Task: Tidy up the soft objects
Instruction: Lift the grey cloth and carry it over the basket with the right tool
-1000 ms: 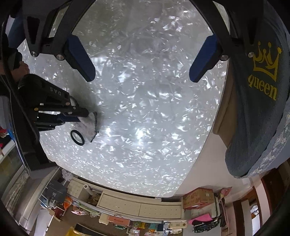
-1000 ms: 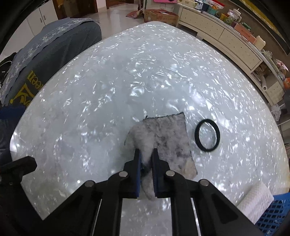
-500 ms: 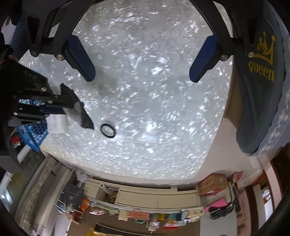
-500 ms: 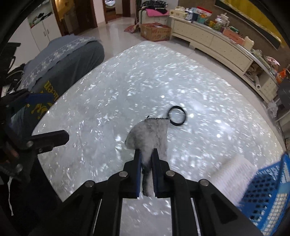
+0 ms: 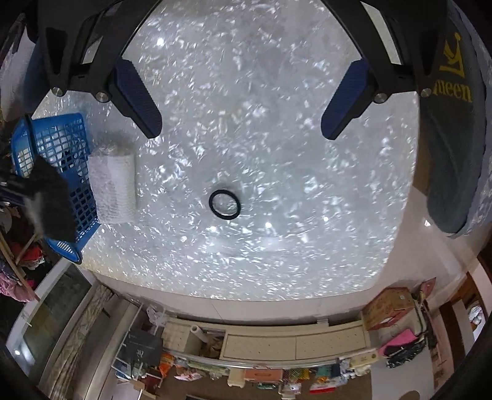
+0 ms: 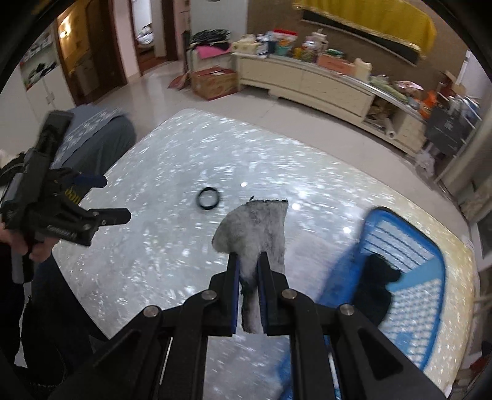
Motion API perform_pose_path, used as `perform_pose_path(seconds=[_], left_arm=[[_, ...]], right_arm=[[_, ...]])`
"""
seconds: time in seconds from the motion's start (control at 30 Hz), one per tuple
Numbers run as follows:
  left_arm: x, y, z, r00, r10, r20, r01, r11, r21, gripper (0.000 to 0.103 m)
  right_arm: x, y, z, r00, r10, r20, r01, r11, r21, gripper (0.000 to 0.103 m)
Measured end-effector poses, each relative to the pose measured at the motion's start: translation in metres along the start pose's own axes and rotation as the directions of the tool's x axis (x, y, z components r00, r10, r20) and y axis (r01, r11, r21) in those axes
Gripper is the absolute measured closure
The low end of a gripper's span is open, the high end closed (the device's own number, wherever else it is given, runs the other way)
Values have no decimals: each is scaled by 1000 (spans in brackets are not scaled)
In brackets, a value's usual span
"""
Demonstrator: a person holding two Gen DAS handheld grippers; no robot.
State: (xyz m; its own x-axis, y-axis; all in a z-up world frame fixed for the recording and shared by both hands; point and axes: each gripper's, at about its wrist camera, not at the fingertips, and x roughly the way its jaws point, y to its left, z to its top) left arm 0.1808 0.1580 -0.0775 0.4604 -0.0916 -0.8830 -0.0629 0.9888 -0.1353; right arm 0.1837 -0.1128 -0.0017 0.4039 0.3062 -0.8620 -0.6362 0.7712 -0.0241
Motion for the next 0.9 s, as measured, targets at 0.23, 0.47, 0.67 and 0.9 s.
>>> perform_pose_path(seconds=[0.23, 0.47, 0.67, 0.9], left_arm=[[43, -8, 29, 999, 0, -45, 0, 1000, 4, 0], [82, -5, 54, 996, 22, -81, -22, 1000, -4, 3], [112, 5, 68, 992, 51, -117, -55, 998, -27, 14], [136, 6, 72, 985, 68, -159, -73, 997, -29, 25]], right_arm=[[-21, -37, -21, 998, -56, 21, 54, 996, 76, 93], [-26, -70, -35, 997, -70, 12, 68, 988, 139, 93], [-29, -82, -38, 996, -89, 12, 86, 981, 176, 93], [-47, -86, -38, 987, -153, 51, 140, 971, 194, 93]])
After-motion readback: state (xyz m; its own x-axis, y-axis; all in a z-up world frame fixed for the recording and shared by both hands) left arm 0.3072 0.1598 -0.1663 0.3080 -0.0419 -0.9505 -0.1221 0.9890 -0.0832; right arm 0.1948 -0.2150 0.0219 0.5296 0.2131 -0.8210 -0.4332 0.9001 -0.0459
